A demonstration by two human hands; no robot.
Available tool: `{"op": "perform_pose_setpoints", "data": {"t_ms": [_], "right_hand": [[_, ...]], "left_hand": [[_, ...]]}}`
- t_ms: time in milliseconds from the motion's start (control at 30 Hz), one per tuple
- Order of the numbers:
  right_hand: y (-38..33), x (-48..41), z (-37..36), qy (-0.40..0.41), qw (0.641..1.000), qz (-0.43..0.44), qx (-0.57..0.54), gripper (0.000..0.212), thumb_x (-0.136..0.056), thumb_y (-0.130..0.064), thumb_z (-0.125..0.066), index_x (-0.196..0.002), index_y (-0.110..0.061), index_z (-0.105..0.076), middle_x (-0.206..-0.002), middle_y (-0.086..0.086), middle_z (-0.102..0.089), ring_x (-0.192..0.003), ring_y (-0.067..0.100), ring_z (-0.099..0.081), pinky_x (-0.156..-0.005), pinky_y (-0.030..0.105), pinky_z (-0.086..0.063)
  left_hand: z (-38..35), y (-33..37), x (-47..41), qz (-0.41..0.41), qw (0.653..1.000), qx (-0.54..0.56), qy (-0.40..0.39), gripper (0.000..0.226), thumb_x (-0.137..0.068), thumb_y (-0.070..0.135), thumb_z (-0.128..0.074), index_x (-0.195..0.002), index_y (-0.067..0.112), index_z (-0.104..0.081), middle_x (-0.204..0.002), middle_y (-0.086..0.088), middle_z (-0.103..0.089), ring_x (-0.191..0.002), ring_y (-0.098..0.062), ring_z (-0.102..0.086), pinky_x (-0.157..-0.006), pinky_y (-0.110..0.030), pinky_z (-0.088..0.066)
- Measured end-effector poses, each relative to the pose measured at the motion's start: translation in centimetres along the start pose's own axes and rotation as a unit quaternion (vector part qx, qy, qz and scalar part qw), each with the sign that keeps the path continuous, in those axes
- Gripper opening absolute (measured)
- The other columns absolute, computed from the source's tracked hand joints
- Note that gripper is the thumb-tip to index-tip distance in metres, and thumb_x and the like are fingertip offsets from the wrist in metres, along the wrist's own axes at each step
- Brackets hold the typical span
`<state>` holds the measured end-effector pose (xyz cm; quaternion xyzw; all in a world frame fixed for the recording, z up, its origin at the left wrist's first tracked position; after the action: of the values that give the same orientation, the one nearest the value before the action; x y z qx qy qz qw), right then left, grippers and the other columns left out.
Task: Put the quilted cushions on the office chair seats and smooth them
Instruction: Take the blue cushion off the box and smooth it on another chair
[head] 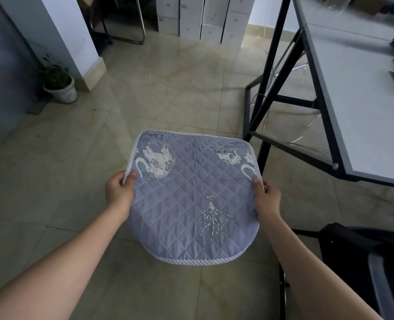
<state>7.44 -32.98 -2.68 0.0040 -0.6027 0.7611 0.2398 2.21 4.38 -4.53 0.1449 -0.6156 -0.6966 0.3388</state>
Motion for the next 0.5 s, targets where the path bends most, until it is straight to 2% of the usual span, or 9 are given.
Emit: {"op": "perform_pose_setpoints", "data": {"t_ms": [167, 233, 300, 333, 433, 500], "right_hand": [[-1.7, 2.5, 2.3, 0.014, 1.0, -0.003, -0.018, 0.023, -0.091, -0.028, -0.057, -0.089, -0.006, -0.063, -0.077, 0.005, -0.062, -0.074, 0.02, -0.058, -0.063, 0.03, -0.048], [-2.3, 3.7, 3.3, 0.02, 1.0, -0.003, -0.019, 0.024, -0.09, -0.029, -0.057, -0.087, -0.006, -0.063, -0.074, 0.003, -0.061, -0.075, 0.021, -0.057, -0.065, 0.032, -0.049], [-2.9, 4.7, 4.2, 0.021, 1.0, -0.007, -0.017, 0.021, -0.09, -0.03, -0.058, -0.079, -0.012, -0.062, -0.076, 0.005, -0.063, -0.077, 0.023, -0.059, -0.074, 0.04, -0.053], [-3.3, 5.2, 4.6, 0.018, 1.0, -0.01, -0.016, 0.02, -0.089, -0.031, -0.058, -0.077, -0.015, -0.061, -0.078, 0.01, -0.065, -0.078, 0.024, -0.06, -0.079, 0.044, -0.054], [-4.5, 6.5, 6.1, 0.01, 1.0, -0.013, -0.021, 0.024, -0.088, -0.034, -0.06, -0.076, -0.014, -0.062, -0.083, 0.025, -0.063, -0.076, 0.024, -0.057, -0.081, 0.046, -0.054], [-5.5, 7.4, 7.1, 0.005, 1.0, -0.005, -0.024, 0.026, -0.088, -0.034, -0.06, -0.074, -0.013, -0.062, -0.077, 0.016, -0.06, -0.074, 0.023, -0.054, -0.076, 0.045, -0.054]], "left_hand": [[2.2, 1.6, 2.7, 0.0, 1.0, 0.027, 0.015, 0.024, -0.088, 0.024, -0.06, -0.065, 0.017, -0.054, -0.075, -0.01, -0.047, -0.071, -0.018, -0.039, -0.063, -0.031, -0.035], [2.8, 2.8, 4.1, -0.006, 0.999, 0.032, 0.023, 0.027, -0.088, 0.022, -0.06, -0.063, 0.019, -0.052, -0.07, -0.007, -0.045, -0.065, -0.013, -0.038, -0.056, -0.024, -0.036], [3.3, 4.0, 5.5, -0.013, 0.999, 0.037, 0.032, 0.03, -0.089, 0.02, -0.06, -0.061, 0.02, -0.048, -0.063, 0.0, -0.04, -0.056, -0.002, -0.034, -0.046, -0.012, -0.031], [3.5, 4.6, 6.1, -0.017, 0.998, 0.039, 0.035, 0.031, -0.089, 0.02, -0.06, -0.06, 0.02, -0.046, -0.062, 0.001, -0.038, -0.052, 0.001, -0.033, -0.044, -0.011, -0.028], [4.5, 6.1, 7.8, -0.022, 0.998, 0.043, 0.043, 0.027, -0.088, 0.022, -0.061, -0.064, 0.015, -0.05, -0.066, -0.002, -0.04, -0.06, -0.007, -0.033, -0.049, -0.015, -0.03], [5.1, 7.0, 8.9, -0.026, 0.997, 0.051, 0.046, 0.022, -0.087, 0.024, -0.061, -0.076, 0.006, -0.056, -0.073, -0.008, -0.04, -0.066, -0.012, -0.032, -0.055, -0.023, -0.029]]}}
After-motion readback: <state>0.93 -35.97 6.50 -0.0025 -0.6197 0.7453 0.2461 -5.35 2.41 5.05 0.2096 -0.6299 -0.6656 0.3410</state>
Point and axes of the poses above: each hand's wrist, its own x-axis away from the middle knuckle, its own z-axis out of the back of the hand, y = z × x, the point moved 6 cm from there along -x, towards the middle knuckle
